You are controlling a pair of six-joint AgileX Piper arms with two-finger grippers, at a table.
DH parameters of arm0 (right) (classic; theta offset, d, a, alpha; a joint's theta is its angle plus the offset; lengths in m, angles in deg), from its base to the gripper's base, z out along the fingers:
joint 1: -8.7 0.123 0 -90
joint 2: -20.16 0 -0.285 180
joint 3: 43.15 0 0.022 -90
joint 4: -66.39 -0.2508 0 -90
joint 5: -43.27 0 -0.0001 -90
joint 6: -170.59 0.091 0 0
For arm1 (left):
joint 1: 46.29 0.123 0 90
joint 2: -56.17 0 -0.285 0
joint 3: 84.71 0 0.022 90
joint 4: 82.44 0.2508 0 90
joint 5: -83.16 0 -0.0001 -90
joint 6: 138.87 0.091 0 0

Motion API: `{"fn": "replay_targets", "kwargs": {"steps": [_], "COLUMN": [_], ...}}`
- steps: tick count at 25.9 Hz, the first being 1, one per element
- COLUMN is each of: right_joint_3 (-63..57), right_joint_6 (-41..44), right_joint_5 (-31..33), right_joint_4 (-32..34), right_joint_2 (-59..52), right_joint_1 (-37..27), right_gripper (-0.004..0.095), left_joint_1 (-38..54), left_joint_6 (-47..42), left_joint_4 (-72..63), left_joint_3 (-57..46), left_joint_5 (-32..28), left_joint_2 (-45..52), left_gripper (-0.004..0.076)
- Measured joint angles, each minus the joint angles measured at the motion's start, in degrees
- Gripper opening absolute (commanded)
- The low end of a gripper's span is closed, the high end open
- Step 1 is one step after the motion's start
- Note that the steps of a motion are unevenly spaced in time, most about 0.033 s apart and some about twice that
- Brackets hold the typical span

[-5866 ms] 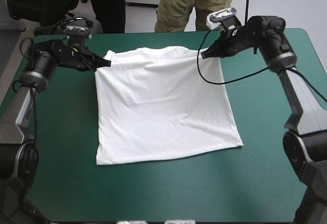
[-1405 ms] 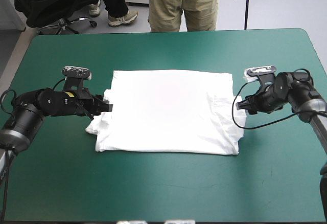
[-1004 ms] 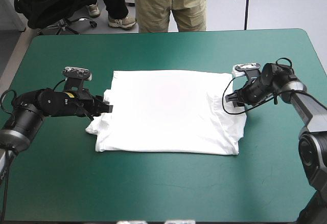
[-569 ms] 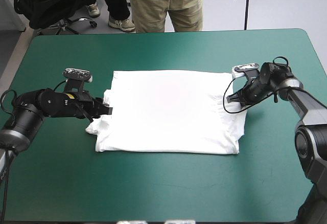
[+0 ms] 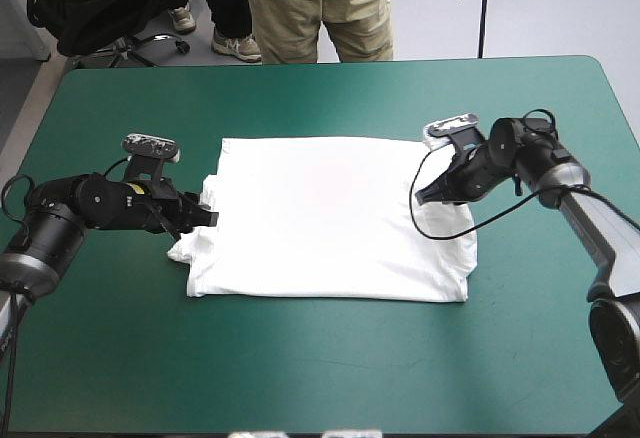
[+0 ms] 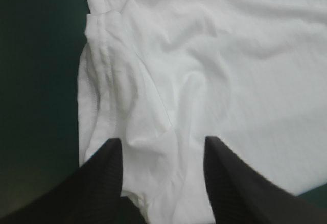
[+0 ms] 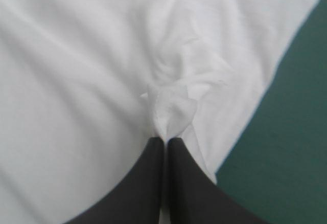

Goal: Fold the cloth

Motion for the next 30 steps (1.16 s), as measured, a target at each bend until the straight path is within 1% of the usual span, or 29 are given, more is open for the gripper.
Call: {"fn": "replay_targets", "kwargs": {"steps": [5,6,7,9,10,12,17,19,21,23,26,30], "right_joint_3": [0.0,0.0,0.0,0.0,0.0,0.0,1.4,2.5,3.9,5.0,5.4,5.4], "right_joint_6": [1.3,1.6,1.6,0.7,0.3,-0.4,-0.7,-0.7,-0.7,-0.9,-1.7,-2.4], "right_joint_5": [-1.7,-2.1,-2.3,-2.2,-2.2,-2.0,-1.2,-0.4,0.6,1.4,2.2,2.8], "right_joint_4": [-0.8,-1.0,-1.7,-2.1,-2.1,-2.6,-1.9,-1.7,-2.0,-2.6,-4.0,-5.2], "right_joint_2": [1.9,2.7,4.1,6.9,7.9,9.1,6.1,3.1,-0.2,-2.8,-6.2,-8.3], "right_joint_1": [5.1,5.6,5.9,6.0,6.0,6.0,6.0,6.0,6.0,6.0,6.0,6.0], "right_gripper": [-0.0012,0.0002,0.0046,0.0218,0.0341,0.0496,0.0496,0.0496,0.0496,0.0496,0.0496,0.0496], "left_joint_1": [0.0,0.0,0.0,0.0,0.0,0.0,0.1,1.2,3.6,6.6,10.3,11.5], "left_joint_6": [-0.2,-0.3,-0.5,-0.7,-0.7,-1.3,-14.8,-19.2,-21.4,-21.0,-16.6,-10.5], "left_joint_4": [0.0,0.0,0.0,0.2,0.2,1.3,16.7,22.0,24.1,22.6,15.0,5.9], "left_joint_3": [0.0,0.0,0.0,0.0,0.0,0.0,0.0,0.0,0.1,0.2,0.3,0.3], "left_joint_5": [1.5,1.9,2.5,4.5,5.4,6.3,6.0,6.1,6.2,6.9,7.6,6.7], "left_joint_2": [0.0,0.0,0.0,0.0,0.0,0.0,0.0,-0.1,-0.9,-2.5,-6.1,-10.9], "left_gripper": [0.0362,0.0362,0.0362,0.0363,0.0362,0.0363,0.0364,0.0365,0.0368,0.0368,0.0368,0.0367]}}
